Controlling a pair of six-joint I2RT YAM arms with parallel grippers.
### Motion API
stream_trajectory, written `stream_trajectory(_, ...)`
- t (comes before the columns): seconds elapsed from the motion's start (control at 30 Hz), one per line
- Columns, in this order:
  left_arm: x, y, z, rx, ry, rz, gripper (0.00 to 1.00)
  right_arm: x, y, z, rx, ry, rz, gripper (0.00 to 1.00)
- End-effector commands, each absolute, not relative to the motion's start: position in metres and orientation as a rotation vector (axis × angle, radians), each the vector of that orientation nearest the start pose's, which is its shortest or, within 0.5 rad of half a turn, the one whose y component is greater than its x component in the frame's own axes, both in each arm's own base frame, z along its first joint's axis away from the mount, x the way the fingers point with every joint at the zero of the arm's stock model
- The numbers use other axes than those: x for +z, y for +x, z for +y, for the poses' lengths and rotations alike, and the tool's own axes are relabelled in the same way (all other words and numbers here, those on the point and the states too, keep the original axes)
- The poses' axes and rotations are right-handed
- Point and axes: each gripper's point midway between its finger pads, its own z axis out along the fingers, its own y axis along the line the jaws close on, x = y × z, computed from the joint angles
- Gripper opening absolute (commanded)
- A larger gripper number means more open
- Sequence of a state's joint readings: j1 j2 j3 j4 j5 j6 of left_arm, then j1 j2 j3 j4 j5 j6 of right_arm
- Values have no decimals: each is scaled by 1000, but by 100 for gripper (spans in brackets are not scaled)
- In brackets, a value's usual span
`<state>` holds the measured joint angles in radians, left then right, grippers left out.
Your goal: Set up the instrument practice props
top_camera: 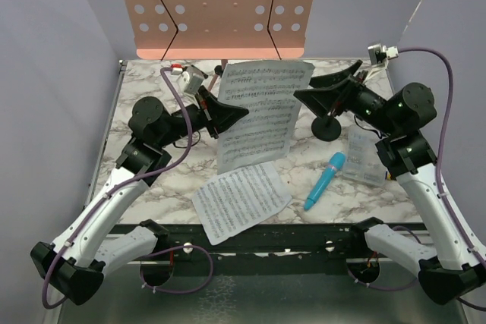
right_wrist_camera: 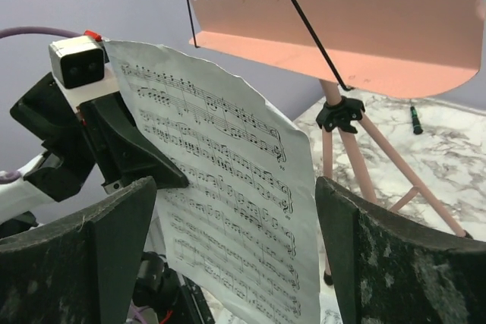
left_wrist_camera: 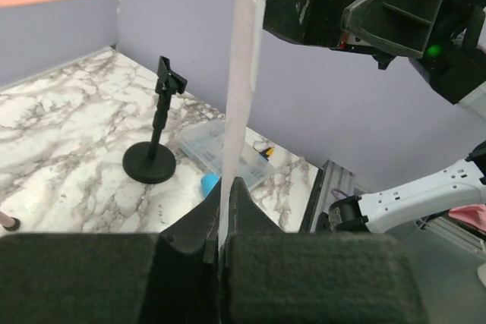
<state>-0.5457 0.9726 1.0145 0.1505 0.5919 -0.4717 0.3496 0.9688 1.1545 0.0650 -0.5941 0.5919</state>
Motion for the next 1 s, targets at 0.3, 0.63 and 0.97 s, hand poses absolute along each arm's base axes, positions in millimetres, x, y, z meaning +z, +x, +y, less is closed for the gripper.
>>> stream_trajectory(0.3,463,205,-252,-1222,537,1281,0,462,248,232,1245,-499,1434,88)
stream_trajectory(0.63,482,186,-250,-1360,498,1178,0,467,219,252,1514,-673,1311,54)
stream_trajectory(0.97,438,202,-257,-1344,467,1313,42,467,222,244,1389,-651,1354,1)
